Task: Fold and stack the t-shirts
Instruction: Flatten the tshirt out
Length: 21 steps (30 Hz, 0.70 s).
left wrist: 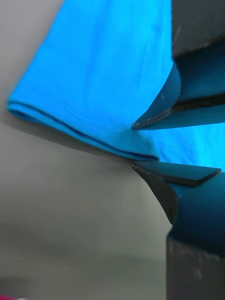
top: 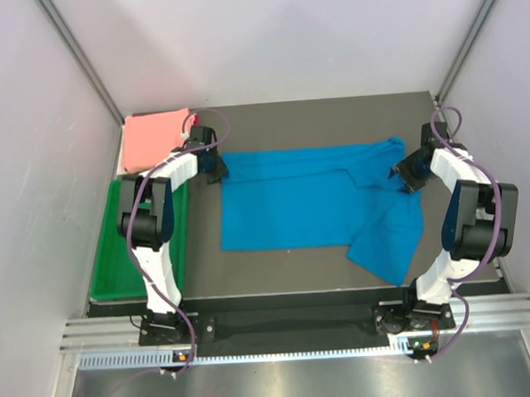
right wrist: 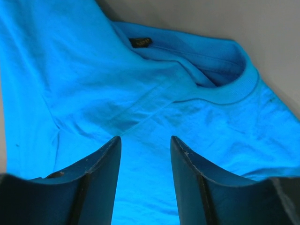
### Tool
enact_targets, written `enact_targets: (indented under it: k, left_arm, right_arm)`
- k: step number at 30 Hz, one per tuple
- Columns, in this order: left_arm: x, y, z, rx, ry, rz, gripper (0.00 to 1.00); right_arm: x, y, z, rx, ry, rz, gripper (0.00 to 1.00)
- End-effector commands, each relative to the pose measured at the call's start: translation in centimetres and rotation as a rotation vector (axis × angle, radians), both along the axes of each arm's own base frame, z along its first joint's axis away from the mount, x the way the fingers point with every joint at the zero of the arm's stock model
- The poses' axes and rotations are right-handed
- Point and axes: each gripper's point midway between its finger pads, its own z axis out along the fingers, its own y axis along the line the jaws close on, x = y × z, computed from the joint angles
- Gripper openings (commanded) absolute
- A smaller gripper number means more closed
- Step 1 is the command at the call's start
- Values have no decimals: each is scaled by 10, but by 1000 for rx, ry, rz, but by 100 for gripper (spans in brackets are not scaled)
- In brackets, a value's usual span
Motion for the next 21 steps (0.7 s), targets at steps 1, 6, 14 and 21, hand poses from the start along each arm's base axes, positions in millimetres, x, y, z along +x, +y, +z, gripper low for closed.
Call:
enact_targets:
  k: [1, 6, 14, 21]
  left_arm:
    - [10, -3, 0, -23, -34, -1, 37]
    - [6, 7, -3, 27, -14, 37, 33]
    - [7, 5, 4, 14, -23, 31, 14]
    - [8, 0, 20, 2, -44, -5, 25]
  right_arm:
    - [6, -2, 16, -23, -57, -44, 48]
    - [8, -3, 17, -22, -70, -64, 48]
    - [1, -10, 5, -51, -38, -106, 48]
    - [-4, -17, -5, -77, -40, -171, 49]
